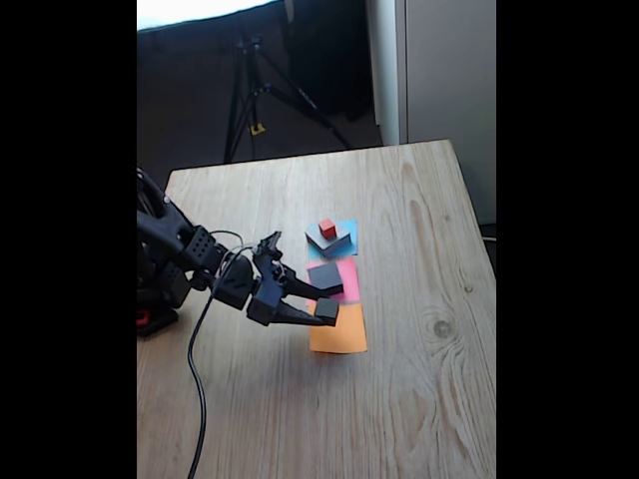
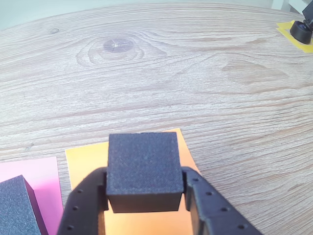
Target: Tower of hanoi
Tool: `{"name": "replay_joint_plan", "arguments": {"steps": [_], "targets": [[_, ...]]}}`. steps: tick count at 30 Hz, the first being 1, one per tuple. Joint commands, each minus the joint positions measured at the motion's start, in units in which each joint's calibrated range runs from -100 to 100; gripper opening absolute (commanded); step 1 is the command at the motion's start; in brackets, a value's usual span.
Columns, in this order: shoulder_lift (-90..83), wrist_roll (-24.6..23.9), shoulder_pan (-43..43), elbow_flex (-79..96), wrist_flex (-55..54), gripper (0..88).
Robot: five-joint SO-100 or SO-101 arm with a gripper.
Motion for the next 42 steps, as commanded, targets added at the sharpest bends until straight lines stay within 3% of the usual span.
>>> {"name": "replay_joint_plan", "arguments": {"steps": [1, 9, 32, 42], "targets": [[4.22, 0.69, -1.03, -0.9, -5.6, 1.8], [14.44, 0.69, -1.03, -0.8, -17.34, 1.8], [21.86, 0.69, 0.39, -2.8, -21.71, 6.8], [22.24, 0.69, 0.64, -3.53, -22.76, 22.7]]}}
